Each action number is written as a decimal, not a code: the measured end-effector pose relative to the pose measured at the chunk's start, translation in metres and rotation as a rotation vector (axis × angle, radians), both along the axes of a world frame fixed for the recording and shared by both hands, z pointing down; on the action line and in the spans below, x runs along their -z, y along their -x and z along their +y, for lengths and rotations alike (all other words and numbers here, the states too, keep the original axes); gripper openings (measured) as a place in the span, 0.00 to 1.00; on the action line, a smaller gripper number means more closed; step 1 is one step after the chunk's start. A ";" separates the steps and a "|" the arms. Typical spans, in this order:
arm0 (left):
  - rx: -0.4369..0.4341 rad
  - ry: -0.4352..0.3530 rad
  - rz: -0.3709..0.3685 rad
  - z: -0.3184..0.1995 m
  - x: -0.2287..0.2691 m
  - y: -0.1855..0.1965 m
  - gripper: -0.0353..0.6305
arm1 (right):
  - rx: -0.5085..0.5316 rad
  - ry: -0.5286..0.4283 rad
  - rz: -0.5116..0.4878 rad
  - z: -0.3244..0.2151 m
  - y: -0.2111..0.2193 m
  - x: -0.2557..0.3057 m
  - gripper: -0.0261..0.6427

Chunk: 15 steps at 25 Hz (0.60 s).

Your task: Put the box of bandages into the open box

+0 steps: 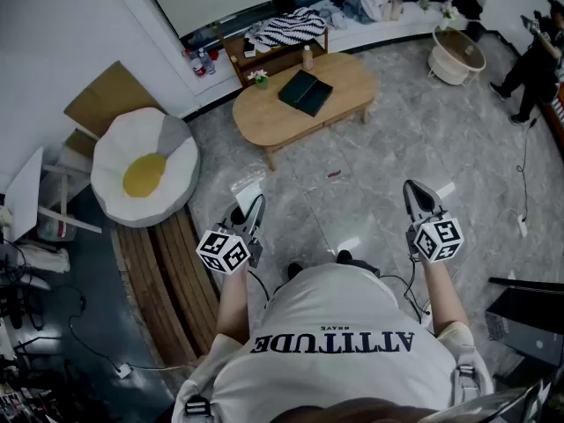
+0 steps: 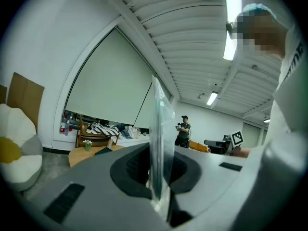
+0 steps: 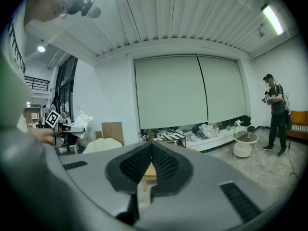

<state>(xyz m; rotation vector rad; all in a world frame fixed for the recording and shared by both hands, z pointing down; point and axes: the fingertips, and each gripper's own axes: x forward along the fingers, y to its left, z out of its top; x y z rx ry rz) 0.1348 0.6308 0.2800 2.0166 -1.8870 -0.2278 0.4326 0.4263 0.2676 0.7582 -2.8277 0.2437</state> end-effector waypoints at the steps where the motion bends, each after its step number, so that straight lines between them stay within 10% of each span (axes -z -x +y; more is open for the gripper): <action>1: 0.000 0.000 0.000 -0.001 -0.001 0.000 0.11 | 0.001 0.000 0.000 -0.001 0.001 0.000 0.07; 15: 0.012 0.003 0.002 -0.001 0.000 -0.009 0.11 | 0.013 0.002 -0.005 -0.004 -0.006 0.004 0.07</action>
